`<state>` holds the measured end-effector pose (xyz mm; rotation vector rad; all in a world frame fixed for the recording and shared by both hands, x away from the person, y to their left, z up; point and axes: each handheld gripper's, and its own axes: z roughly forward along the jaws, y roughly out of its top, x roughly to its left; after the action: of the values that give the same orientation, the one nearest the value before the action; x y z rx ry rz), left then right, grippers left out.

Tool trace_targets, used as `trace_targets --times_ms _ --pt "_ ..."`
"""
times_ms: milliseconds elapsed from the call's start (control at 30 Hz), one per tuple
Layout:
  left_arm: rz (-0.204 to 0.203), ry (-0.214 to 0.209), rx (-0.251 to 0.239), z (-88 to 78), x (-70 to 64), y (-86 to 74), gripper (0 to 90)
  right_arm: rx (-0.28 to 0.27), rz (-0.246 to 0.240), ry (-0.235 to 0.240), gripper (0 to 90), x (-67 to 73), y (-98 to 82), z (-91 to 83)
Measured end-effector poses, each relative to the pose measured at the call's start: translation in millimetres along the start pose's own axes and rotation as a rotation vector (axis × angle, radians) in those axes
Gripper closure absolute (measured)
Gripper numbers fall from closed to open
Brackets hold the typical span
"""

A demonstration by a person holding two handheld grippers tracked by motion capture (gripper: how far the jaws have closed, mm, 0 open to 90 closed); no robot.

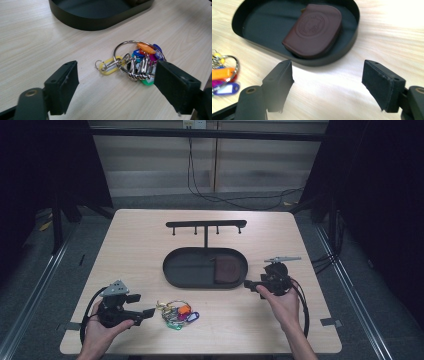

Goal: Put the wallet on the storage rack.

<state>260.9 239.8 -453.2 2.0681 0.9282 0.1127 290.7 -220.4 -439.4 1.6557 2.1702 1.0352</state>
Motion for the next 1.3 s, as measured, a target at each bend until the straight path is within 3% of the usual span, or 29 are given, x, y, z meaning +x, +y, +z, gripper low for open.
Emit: trace_targets --times_ms 33,100,267,400,500,633,833,967,1200,1300 --pt "-0.002 -0.004 0.002 -0.2 -0.9 0.3 21.8 -0.008 0.004 -0.017 25.8 -0.3 -5.9 -2.8" --pt "0.002 0.001 0.002 -0.1 -3.2 1.0 22.6 -0.026 0.027 0.004 26.1 -1.9 -15.2 -6.4" --pt "0.010 -0.021 0.023 3.0 -8.8 4.1 22.7 -0.015 0.015 0.019 23.3 -2.9 -32.0 -17.6" --pt "0.050 -0.022 0.040 8.2 -16.8 7.8 25.4 -0.032 0.005 0.034 23.2 -1.0 -44.7 -28.1" --pt "0.075 -0.035 0.054 11.0 -22.8 13.9 25.7 -0.050 -0.007 0.020 21.7 -2.2 -52.9 -27.2" --pt "0.113 -0.047 0.070 10.1 -31.6 23.8 36.2 -0.034 -0.007 0.008 18.5 -4.5 -54.9 -24.6" --pt "0.206 -0.059 0.197 20.7 -42.4 43.5 50.6 -0.041 -0.009 0.020 18.2 -5.3 -54.9 -25.1" --pt "0.252 -0.059 0.220 25.6 -49.8 52.7 56.4 -0.035 -0.012 0.018 18.4 -5.8 -55.2 -25.0" --pt "0.301 -0.105 0.322 45.5 -67.6 53.7 68.2 -0.037 -0.003 0.006 18.1 -9.2 -55.8 -24.9" --pt "0.338 -0.125 0.398 57.0 -72.7 52.8 70.8 -0.035 -0.002 0.005 18.0 -8.6 -55.9 -24.5"
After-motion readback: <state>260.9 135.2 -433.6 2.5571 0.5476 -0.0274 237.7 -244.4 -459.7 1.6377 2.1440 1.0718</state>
